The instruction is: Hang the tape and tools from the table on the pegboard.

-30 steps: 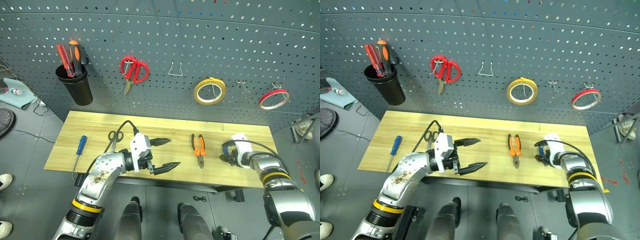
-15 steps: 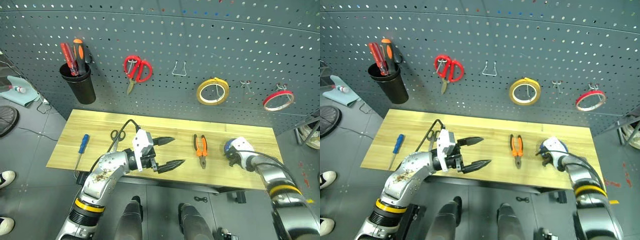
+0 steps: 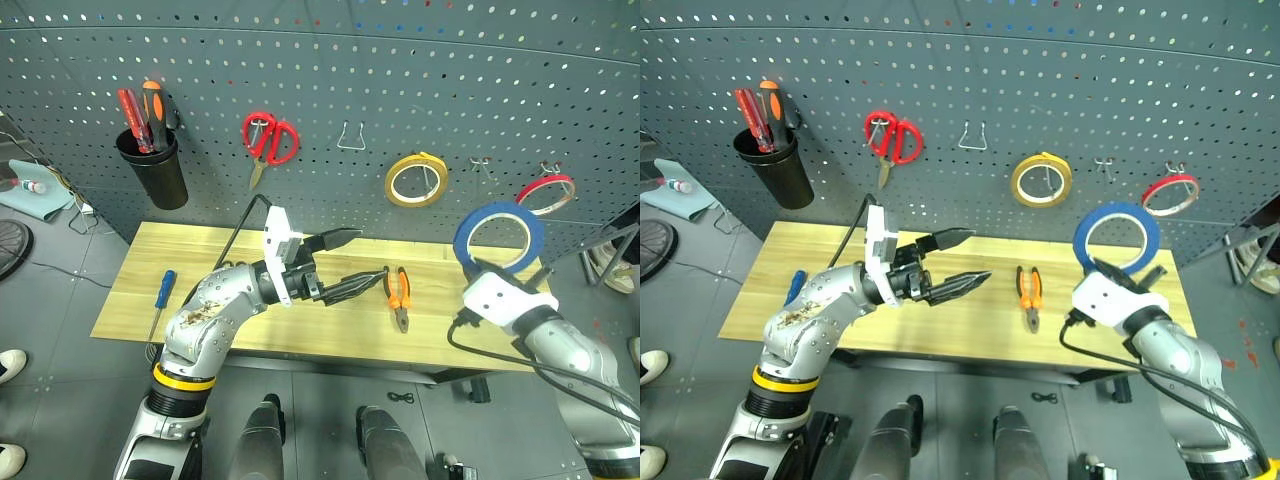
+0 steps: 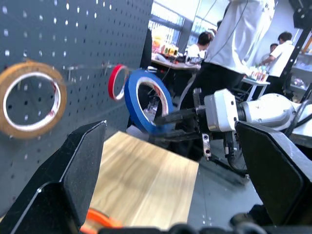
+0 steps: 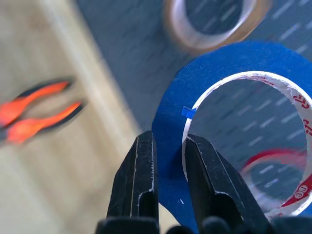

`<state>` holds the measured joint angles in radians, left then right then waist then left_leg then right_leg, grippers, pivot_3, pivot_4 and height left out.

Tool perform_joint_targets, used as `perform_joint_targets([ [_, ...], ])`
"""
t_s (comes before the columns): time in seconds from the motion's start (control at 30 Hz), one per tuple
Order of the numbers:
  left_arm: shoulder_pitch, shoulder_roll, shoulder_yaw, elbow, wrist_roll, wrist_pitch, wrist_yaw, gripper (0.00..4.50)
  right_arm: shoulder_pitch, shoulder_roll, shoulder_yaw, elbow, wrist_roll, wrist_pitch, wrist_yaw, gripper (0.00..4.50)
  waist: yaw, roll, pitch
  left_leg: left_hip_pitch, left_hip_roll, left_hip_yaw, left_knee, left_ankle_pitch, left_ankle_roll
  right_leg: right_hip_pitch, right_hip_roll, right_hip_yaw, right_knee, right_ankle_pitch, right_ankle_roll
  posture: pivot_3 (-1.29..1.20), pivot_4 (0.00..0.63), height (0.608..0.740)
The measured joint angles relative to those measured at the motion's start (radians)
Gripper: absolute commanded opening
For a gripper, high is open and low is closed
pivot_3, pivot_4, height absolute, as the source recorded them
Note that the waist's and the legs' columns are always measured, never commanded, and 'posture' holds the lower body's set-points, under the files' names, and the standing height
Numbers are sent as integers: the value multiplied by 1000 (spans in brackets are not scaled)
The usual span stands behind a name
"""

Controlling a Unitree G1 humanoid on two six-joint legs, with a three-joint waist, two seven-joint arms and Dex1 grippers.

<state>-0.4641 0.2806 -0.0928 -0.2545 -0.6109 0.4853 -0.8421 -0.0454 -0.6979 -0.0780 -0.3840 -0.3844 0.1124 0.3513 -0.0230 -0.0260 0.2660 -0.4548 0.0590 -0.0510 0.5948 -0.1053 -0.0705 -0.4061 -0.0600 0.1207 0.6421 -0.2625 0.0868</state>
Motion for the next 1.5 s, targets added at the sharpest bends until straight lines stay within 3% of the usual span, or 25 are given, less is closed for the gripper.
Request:
perform_joint_targets([
  [0.17, -10, -12, 2, 25, 1, -2, 9, 4500, -150, 9, 25, 57, 3, -25, -1, 446, 3, -1, -3, -1, 0, -2, -1, 0, 0, 0, 0, -2, 0, 0, 0, 54, 190, 740],
  [0.27, -20, -26, 9, 35, 2, -3, 28, 4500, -272, 18, 26, 235, 28, -27, -2, 446, 7, -2, -4, -2, -1, -2, 0, 0, 1, 0, -1, -2, 0, 3, -4, 58, 193, 740],
  [0.57, -47, -30, 21, 35, 2, -5, 49, 4500, -417, 42, 26, 471, 135, -31, 37, 446, 8, -2, -4, -2, -2, -4, -1, 0, 1, 0, -1, -3, 1, 3, -5, 82, 199, 740],
  [0.63, -47, -31, 21, 34, 2, -4, 54, 4500, -420, 50, 26, 485, 155, -25, 44, 1475, 9, -2, -4, -2, -2, -4, -1, 0, 1, 0, -1, -3, 2, 3, -5, 82, 199, 740],
  [0.93, -40, -19, 21, 29, 2, -4, 65, 4500, -336, 45, 16, 428, 198, 28, 62, 4459, 11, -2, -4, -2, -2, -4, -1, 1, 1, 0, -1, -3, 2, 3, -5, 83, 213, 740],
  [1.07, 14, 39, 26, 24, 5, -4, 40, 4500, -203, 41, -11, 292, 218, 92, 91, 4459, 7, -2, -4, -2, -2, -4, -1, 0, 1, 0, -1, -2, 4, 3, -5, 67, 226, 740],
  [1.23, 114, 134, 26, 31, 26, -21, -35, 4500, -139, 69, 20, 133, 318, 286, 198, 4459, -7, -2, -4, 0, -1, -4, -1, 1, 2, 0, 0, -2, 5, 1, -4, 67, 240, 740],
  [1.3, 164, 179, 31, 38, 42, -44, -74, 4500, -194, 159, 61, 105, 393, 489, 216, 4459, -20, -2, -4, 1, 0, -4, -1, 1, 2, 0, 1, -2, 5, 1, -3, 79, 251, 740],
  [1.5, 248, 220, 32, 57, 81, -85, -113, 4500, -397, 259, 103, 240, 429, 779, 159, 4459, -10, -3, -3, -1, 0, -3, -1, 2, 2, -1, 0, -2, 5, 0, -7, 113, 281, 740],
])
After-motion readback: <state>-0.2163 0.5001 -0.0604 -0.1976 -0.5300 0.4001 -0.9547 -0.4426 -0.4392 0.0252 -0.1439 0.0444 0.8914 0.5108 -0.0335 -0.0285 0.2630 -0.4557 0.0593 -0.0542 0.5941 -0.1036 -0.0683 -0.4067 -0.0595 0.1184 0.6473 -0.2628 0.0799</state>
